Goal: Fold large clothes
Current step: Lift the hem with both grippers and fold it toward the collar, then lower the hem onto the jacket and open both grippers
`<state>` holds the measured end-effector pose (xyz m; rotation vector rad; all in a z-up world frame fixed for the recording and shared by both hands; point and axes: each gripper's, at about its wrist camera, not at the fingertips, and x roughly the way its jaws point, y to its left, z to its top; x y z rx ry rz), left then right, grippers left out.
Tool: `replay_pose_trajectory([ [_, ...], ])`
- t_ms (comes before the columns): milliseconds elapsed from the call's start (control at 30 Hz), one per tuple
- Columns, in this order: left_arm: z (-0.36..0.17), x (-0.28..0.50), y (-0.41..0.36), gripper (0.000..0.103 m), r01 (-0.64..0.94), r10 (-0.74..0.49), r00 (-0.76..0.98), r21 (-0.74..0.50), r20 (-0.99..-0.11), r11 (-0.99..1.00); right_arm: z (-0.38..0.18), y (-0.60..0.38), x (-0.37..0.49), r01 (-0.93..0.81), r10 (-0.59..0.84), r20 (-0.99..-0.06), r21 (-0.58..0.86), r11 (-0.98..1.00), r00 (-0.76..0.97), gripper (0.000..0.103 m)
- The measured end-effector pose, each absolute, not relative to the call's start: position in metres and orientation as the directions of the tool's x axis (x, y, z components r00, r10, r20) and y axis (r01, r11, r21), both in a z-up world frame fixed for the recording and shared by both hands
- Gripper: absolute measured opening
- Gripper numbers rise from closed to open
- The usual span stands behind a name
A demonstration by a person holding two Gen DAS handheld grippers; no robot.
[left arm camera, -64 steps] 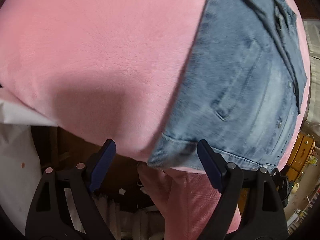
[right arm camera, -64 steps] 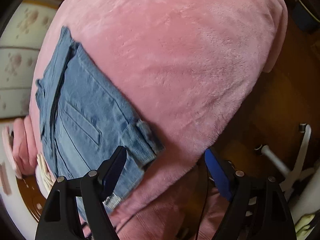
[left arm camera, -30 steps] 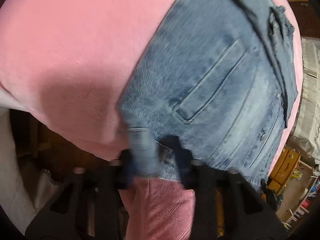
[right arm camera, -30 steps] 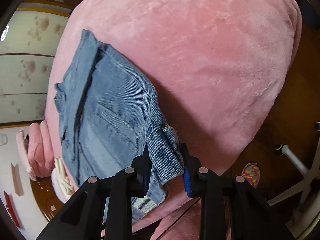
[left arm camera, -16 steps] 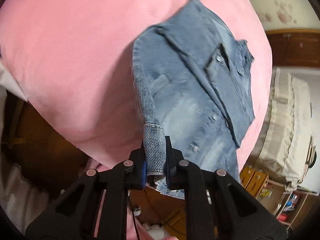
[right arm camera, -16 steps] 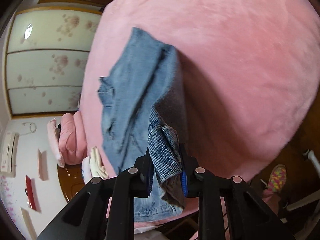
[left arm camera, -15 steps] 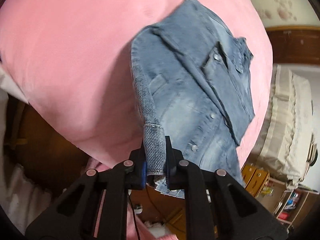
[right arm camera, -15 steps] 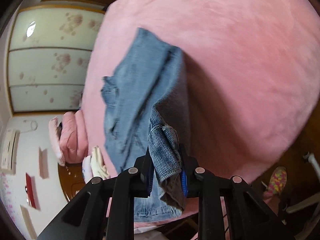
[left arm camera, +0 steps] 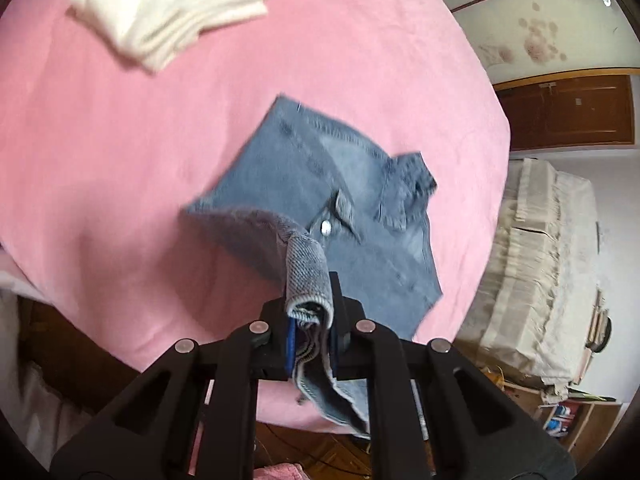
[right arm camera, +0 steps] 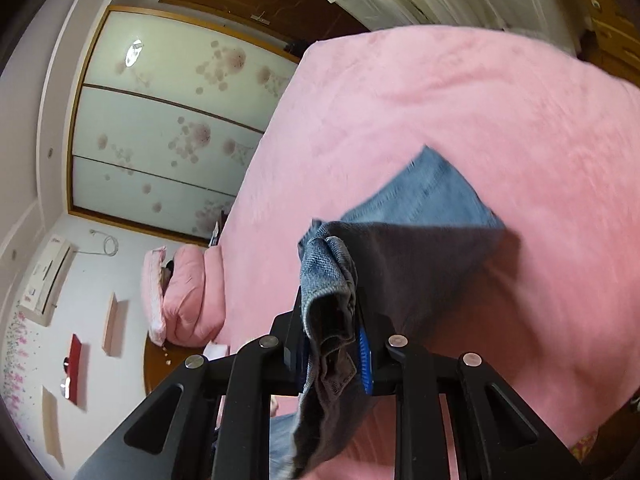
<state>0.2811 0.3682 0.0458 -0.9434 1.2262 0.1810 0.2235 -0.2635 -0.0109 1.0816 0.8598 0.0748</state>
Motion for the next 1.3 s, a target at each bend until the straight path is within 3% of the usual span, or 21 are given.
replay_pose_trajectory([
  [433, -0.003, 0.431, 0.382, 0.009, -0.615, -0.383, 0.267, -0.462, -0.884, 0.639, -0.023, -0.251, 0.348, 0.468, 0.352, -0.678, 0.715, 0.519, 0.645, 0.019],
  [867, -0.104, 0.538, 0.384, 0.011, -0.647, -0.397, 0.108, -0.368, -0.911, 0.668, -0.102, -0.234, 0.477, 0.59, 0.302, -0.841, 0.533, 0.606, 0.449, 0.019],
  [967, -0.114, 0.55, 0.382, 0.021, -0.672, -0.376, 0.058, -0.315, -0.925, 0.67, -0.11, -0.235, 0.491, 0.614, 0.291, -0.866, 0.496, 0.615, 0.407, 0.019],
  [1100, -0.101, 0.552, 0.372, 0.041, -0.632, -0.382, 0.113, -0.363, -0.917, 0.685, -0.094, -0.242, 0.499, 0.57, 0.242, -0.85, 0.5, 0.651, 0.468, 0.02],
  [1133, -0.084, 0.551, 0.368, 0.044, -0.589, -0.307, 0.17, -0.347, -0.936, 0.73, -0.083, -0.245, 0.498, 0.548, 0.217, -0.838, 0.501, 0.67, 0.5, 0.02],
  [1200, -0.058, 0.547, 0.36, 0.07, -0.529, -0.186, 0.252, -0.295, -0.95, 0.795, -0.072, -0.25, 0.497, 0.515, 0.2, -0.828, 0.495, 0.7, 0.523, 0.022],
  [1300, -0.025, 0.532, 0.342, 0.075, -0.462, -0.086, 0.378, -0.269, -0.922, 0.845, -0.06, -0.257, 0.483, 0.479, 0.214, -0.817, 0.503, 0.719, 0.536, 0.022],
])
